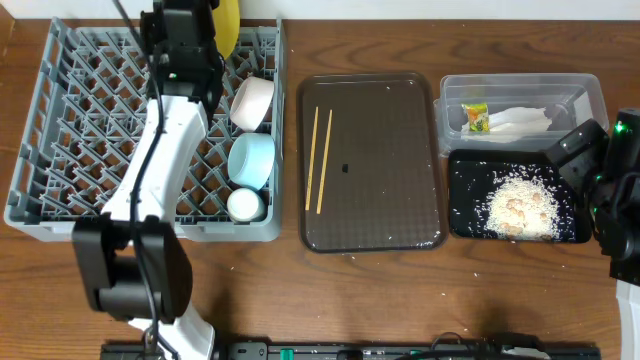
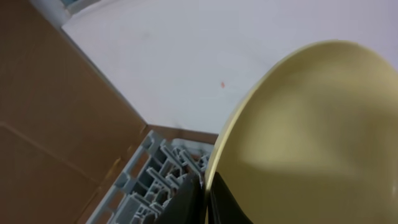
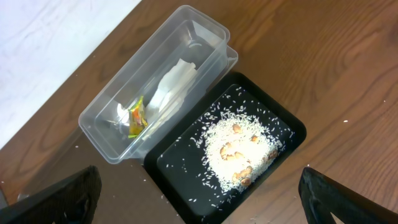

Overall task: Sort waste into correct bins and load items into the dishwasher
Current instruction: 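Lift the yellow plate and carry it left over the dish rack, then stand the yellow plate upright in the rack's back slots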

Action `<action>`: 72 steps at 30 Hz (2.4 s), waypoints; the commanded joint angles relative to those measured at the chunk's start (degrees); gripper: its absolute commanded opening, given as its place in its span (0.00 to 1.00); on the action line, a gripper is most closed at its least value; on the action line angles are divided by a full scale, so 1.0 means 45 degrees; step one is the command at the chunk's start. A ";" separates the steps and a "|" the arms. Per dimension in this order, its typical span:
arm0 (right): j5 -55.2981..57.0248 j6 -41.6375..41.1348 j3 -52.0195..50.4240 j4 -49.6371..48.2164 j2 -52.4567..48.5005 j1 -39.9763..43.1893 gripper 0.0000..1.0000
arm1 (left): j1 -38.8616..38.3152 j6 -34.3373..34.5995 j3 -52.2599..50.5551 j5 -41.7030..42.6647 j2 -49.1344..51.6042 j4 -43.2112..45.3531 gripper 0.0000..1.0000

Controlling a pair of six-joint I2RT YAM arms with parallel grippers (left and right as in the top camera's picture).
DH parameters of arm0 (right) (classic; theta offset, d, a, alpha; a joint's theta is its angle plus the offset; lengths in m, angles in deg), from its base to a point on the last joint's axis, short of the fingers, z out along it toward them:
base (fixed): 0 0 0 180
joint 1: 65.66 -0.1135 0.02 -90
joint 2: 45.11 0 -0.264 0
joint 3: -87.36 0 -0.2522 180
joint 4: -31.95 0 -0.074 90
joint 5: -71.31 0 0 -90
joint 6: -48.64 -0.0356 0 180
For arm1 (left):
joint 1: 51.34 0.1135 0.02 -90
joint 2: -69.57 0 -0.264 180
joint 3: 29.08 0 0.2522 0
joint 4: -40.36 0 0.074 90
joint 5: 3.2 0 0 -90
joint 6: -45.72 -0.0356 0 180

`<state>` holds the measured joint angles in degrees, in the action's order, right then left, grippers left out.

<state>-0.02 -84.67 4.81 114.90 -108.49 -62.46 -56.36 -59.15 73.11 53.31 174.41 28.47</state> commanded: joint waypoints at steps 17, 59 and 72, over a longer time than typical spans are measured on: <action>0.0175 0.0117 -0.0029 0.0010 -0.0063 0.0034 0.99 | -0.0461 -0.0253 0.0087 -0.0627 0.1535 -0.0112 0.10; 0.0175 0.0121 -0.0029 0.0010 -0.0063 0.0034 0.99 | 0.4303 0.8126 0.0092 0.9729 0.0092 -0.2822 0.59; 0.0175 0.0121 -0.0029 0.0010 -0.0063 0.0034 0.99 | 0.3978 0.8471 0.0092 1.0613 0.1141 -0.1899 0.59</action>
<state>0.00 -84.67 4.74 114.92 -108.49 -62.46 -37.76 -21.69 73.39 98.86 179.50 18.94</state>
